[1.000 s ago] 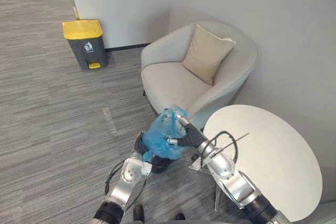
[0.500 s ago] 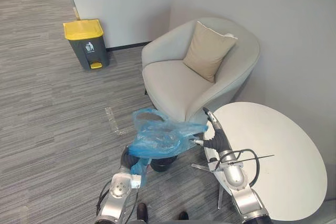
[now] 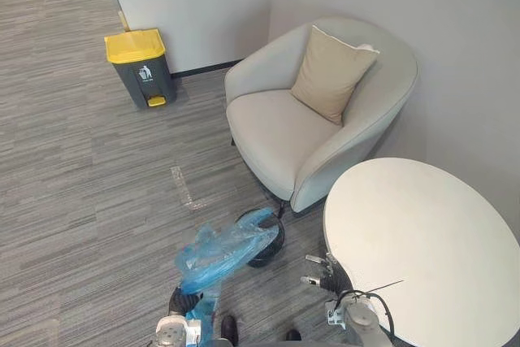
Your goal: Gather rubbish on tea table into small bin, then transfer packed bag to large trash can.
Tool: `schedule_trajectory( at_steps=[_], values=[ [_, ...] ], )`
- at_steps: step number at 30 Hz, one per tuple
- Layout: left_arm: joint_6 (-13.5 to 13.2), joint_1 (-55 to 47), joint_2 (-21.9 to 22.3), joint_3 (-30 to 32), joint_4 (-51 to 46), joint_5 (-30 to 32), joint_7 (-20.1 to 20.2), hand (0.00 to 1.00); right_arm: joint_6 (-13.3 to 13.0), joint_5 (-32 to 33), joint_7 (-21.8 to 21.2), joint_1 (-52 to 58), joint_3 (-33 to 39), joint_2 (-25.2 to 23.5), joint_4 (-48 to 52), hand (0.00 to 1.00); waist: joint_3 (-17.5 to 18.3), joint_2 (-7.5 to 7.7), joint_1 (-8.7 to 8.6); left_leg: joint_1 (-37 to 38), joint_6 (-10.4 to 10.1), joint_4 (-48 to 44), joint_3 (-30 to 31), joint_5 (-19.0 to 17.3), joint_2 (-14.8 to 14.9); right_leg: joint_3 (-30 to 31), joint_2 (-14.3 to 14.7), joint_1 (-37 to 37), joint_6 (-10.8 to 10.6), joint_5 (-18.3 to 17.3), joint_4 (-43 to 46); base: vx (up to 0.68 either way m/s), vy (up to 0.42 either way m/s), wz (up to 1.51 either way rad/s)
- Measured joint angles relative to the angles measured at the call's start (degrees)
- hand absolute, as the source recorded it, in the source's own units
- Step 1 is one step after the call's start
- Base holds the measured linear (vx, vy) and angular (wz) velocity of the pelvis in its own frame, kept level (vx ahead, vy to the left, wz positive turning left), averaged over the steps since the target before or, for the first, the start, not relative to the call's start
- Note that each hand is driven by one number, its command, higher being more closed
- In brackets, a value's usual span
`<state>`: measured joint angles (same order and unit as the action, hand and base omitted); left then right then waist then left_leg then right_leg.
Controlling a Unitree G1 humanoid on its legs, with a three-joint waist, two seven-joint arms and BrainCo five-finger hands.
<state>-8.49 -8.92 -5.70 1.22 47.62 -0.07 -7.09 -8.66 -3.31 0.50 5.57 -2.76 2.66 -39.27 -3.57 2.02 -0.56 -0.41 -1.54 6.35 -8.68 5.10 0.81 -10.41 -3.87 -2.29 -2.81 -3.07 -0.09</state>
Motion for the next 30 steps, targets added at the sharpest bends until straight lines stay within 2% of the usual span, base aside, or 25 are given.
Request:
schedule_trajectory(
  at_steps=[3, 10, 13, 15, 16, 17, 18, 19, 20, 22, 23, 25, 26, 27, 28, 30],
  values=[
    [0.1, 0.3, 0.4, 0.0, 3.1, 0.0, 0.0, 1.0, 0.6, 0.0, 0.6, -1.1, 0.6, -0.1, -5.6, 0.0, -0.2, -0.09, -0.01, 0.9, 0.0, 0.0, 0.0, -0.4, -0.3, 0.0, -0.3, -1.0, -0.2, -0.4, 0.1, 0.0, 0.0, 0.0],
    [0.1, 0.0, 0.4, 0.2, 4.5, -0.1, -0.2, 1.0, 1.4, 0.0, 0.9, -2.3, 1.1, -0.2, -8.2, 0.0, -1.9, -0.56, 0.53, 2.1, 0.5, 0.0, -2.6, -1.1, -0.5, 2.7, -0.6, -0.5, -0.6, -0.6, 1.1, 0.01, 0.026, -0.19],
    [0.1, 0.6, 0.5, 0.4, 4.9, -0.1, -0.2, 1.0, 1.5, -0.1, 1.9, -4.7, 1.1, 0.0, -9.3, 0.0, -2.5, -0.9, 0.63, 1.2, 0.7, -0.3, -5.3, -1.2, -0.5, 5.5, -0.6, 2.6, -0.8, -0.3, 3.0, 0.01, 0.06, -0.47],
    [0.1, 1.6, 0.7, 1.8, 5.2, -0.1, -0.2, 1.0, 1.6, -0.6, 2.4, -6.4, 1.1, 0.1, -9.2, 0.0, -4.2, -0.79, 0.73, 0.7, 1.0, -0.4, -7.2, -1.1, -0.6, 7.3, -0.7, 4.6, -0.9, -0.1, 5.1, 0.01, 0.064, -0.55],
    [0.1, 2.5, 0.7, 2.1, 5.3, -0.2, -0.3, 1.0, 1.8, -0.8, 3.0, -7.2, 0.7, -0.2, -8.9, 0.0, -4.9, -0.57, 0.96, -0.1, 1.5, -1.3, -8.4, -1.0, -0.5, 7.3, -1.1, 7.0, -1.1, -0.1, 8.2, -0.09, 0.05, -0.19],
    [0.1, 3.8, 1.0, 2.1, 5.0, -0.2, -0.2, 1.0, 2.0, -1.0, 3.1, -7.1, 0.6, -0.3, -8.0, 0.0, -5.4, -0.53, 0.93, -2.8, 3.0, -5.9, -8.2, -2.1, 0.0, 6.2, -1.7, 9.3, -1.8, 0.4, 12.2, -0.1, 0.033, 0.0],
    [0.1, 3.9, 1.3, 2.4, 4.2, -0.2, -0.3, 1.0, 2.2, -1.1, 3.2, -7.0, 0.6, -0.2, -7.4, 0.0, -5.7, -0.89, 1.01, -3.3, 3.5, -7.3, -8.1, -3.0, 0.6, 5.5, -1.7, 9.6, -2.3, -0.9, 14.6, -0.08, 0.005, 0.3],
    [0.0, 4.0, 1.9, 3.4, 3.1, -0.2, -0.3, 1.0, 2.4, -1.2, 3.4, -6.7, 0.4, -0.7, -5.7, 0.0, -5.9, -0.39, 1.01, -3.9, 4.2, -9.7, -8.3, -4.1, 0.6, 3.6, -3.5, 11.6, -1.2, -5.5, 25.7, -0.04, -0.013, 0.37],
    [0.1, 4.0, 2.0, 3.6, 2.3, -0.2, -0.3, 1.0, 2.4, -1.2, 3.5, -6.2, 0.3, -1.1, -4.3, 0.0, -6.0, -0.45, 1.05, -4.9, 4.4, -12.0, -7.9, -5.3, 0.4, 3.2, -4.7, 12.4, -1.3, -8.3, 34.0, -0.06, -0.028, 0.41],
    [0.1, 3.7, 2.1, 4.1, 0.7, -0.2, -0.3, 1.0, 2.2, -1.2, 3.7, -6.1, 0.3, -1.8, -3.8, 0.0, -5.6, 0.43, 1.61, -7.1, 4.5, -15.6, -6.9, -6.6, 0.4, 4.0, -5.2, 11.6, -2.5, -11.0, 41.0, -0.1, -0.068, 0.3],
    [0.1, 3.7, 2.1, 4.5, 0.0, -0.2, -0.3, 1.0, 2.1, -1.2, 4.1, -6.2, 0.3, -2.2, -3.3, 0.0, -5.4, 0.89, 2.49, -9.2, 4.5, -17.7, -6.5, -6.7, 0.3, 4.8, -5.0, 9.9, -3.6, -12.3, 41.3, -0.15, -0.116, 0.2],
    [0.1, 3.7, 2.5, 4.6, -1.1, -0.3, -0.4, 1.0, 2.1, -1.1, 4.2, -6.1, 0.3, -2.2, -2.3, 0.0, -5.3, 1.67, 3.88, -12.2, 4.0, -20.1, -6.4, -6.4, 0.3, 5.2, -4.1, 6.8, -2.5, -15.8, 35.0, -0.18, -0.129, 0.12],
    [0.1, 3.6, 3.3, 4.6, -1.7, -0.3, -0.4, 1.0, 2.1, -1.1, 4.5, -6.5, 0.3, -2.0, -2.0, 0.0, -5.4, 1.44, 4.32, -14.8, 3.2, -21.4, -5.9, -5.7, 0.6, 4.8, -2.9, 4.4, 0.2, -18.4, 26.9, -0.22, -0.146, 0.14],
    [0.1, 3.7, 4.4, 4.6, -1.4, -0.2, -0.5, 1.0, 2.2, -1.1, 4.7, -7.1, 0.3, -1.8, -2.2, 0.0, -5.9, -0.28, 4.42, -16.7, 2.7, -21.5, -4.8, -4.4, 1.5, 4.3, -1.5, 3.8, 1.1, -19.0, 22.8, -0.24, -0.144, 0.31],
    [0.2, 3.6, 5.0, 4.4, -1.4, -0.2, -0.5, 1.0, 2.2, -1.0, 4.8, -7.0, 0.3, -1.5, -2.1, 0.0, -6.0, -1.56, 4.09, -17.3, 2.2, -21.0, -3.9, -3.3, 2.1, 3.2, -0.6, 3.8, 1.6, -18.0, 21.8, -0.29, -0.129, 0.47],
    [0.1, 3.6, 6.2, 3.9, -2.0, -0.2, -0.4, 1.0, 2.6, -1.0, 5.2, -5.5, 0.4, -1.6, -2.2, 0.0, -6.4, -3.06, 3.97, -16.4, 0.5, -16.0, -1.9, 0.3, 2.8, 0.0, 1.0, 3.7, 3.0, -16.6, 20.9, -0.32, -0.121, 0.56]
  ],
)
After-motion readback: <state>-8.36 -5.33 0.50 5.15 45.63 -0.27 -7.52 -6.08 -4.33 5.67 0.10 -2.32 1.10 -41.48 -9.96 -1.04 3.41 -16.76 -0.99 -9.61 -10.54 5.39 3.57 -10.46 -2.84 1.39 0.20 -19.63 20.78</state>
